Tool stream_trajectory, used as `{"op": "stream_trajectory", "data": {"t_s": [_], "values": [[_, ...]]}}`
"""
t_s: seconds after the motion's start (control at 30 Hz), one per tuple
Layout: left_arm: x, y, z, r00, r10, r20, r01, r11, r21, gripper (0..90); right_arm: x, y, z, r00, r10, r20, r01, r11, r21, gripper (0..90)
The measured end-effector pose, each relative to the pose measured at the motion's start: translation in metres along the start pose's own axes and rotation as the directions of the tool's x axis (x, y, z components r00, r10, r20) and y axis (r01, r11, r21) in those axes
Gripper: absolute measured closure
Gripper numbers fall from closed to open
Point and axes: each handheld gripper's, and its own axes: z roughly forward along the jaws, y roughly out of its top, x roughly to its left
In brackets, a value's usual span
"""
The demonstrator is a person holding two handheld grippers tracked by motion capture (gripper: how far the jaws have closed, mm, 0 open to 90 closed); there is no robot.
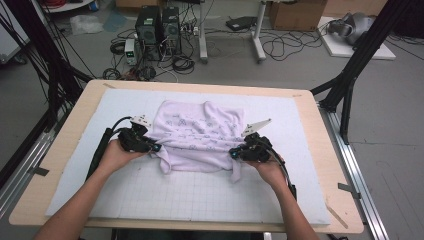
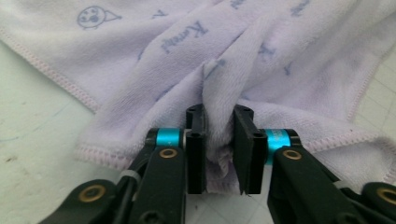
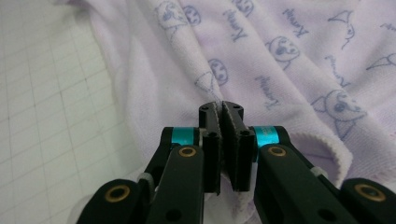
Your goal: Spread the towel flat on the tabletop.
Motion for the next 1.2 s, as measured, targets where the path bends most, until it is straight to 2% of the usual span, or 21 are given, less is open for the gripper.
{"op": "stream_trajectory", "data": {"t_s": [0.17,0.27,0.43,0.57,0.67,0.77,0.9,0.93,0.97,1.07,1.1,1.13,1.17,1.2], "values": [[-0.002,-0.001,-0.022,0.9996,-0.003,-0.027,0.002,0.9991,-0.043,62.2,0.004,0.000,-0.015,1.0000,-0.004,0.008,0.004,0.999,-0.051,78.5],[-0.005,-0.003,-0.037,0.9991,0.004,-0.043,-0.007,0.9973,-0.073,59.7,0.010,-0.001,-0.027,0.9995,-0.023,0.020,0.024,0.998,-0.065,75.5],[-0.015,-0.002,-0.052,0.9992,0.031,-0.026,-0.033,0.9936,-0.108,54.6,0.018,-0.006,-0.038,0.9992,-0.032,0.025,0.034,0.997,-0.063,68.8],[-0.029,0.005,-0.045,0.9980,0.060,0.019,-0.058,0.9917,-0.115,53.2,0.023,-0.003,-0.033,0.9989,-0.041,0.022,0.042,0.998,-0.055,63.5],[-0.043,0.008,-0.028,0.9913,0.096,0.090,-0.086,0.9897,-0.114,56.7,0.024,-0.001,-0.023,0.9989,-0.044,0.012,0.045,0.999,-0.029,61.4],[-0.052,0.009,-0.010,0.9851,0.125,0.118,-0.115,0.9897,-0.085,56.7,0.023,-0.002,-0.012,0.9990,-0.045,0.005,0.045,0.999,-0.002,58.9],[-0.051,0.003,0.010,0.9890,0.117,0.090,-0.118,0.9931,0.003,53.6,0.023,-0.005,0.000,0.9986,-0.052,0.014,0.051,0.998,0.039,59.7],[-0.049,0.000,0.013,0.9909,0.113,0.074,-0.115,0.9932,0.022,53.8,0.023,-0.006,0.001,0.9986,-0.050,0.012,0.050,0.998,0.045,61.8],[-0.046,-0.003,0.014,0.9898,0.124,0.070,-0.127,0.9910,0.043,54.4,0.024,-0.006,0.001,0.9984,-0.054,0.015,0.053,0.997,0.051,63.1],[-0.040,-0.015,0.012,0.9912,0.107,0.078,-0.110,0.9934,0.032,64.7,0.025,-0.014,0.000,0.9960,-0.084,0.031,0.083,0.996,0.020,74.0],[-0.038,-0.017,0.010,0.9905,0.119,0.070,-0.122,0.9915,0.045,72.6,0.024,-0.018,0.001,0.9979,-0.063,0.016,0.062,0.998,0.033,77.4],[-0.037,-0.020,0.008,0.9920,0.100,0.077,-0.103,0.9941,0.034,77.2,0.023,-0.022,0.002,0.9986,-0.053,0.002,0.053,0.998,0.033,80.1],[-0.035,-0.022,0.006,0.9904,0.121,0.066,-0.125,0.9909,0.050,82.3,0.023,-0.025,0.000,0.9987,-0.051,-0.003,0.051,0.999,0.011,83.1],[-0.034,-0.024,0.005,0.9913,0.115,0.063,-0.119,0.9916,0.051,84.9,0.023,-0.027,-0.001,0.9987,-0.051,0.000,0.051,0.999,0.004,84.2]]}}
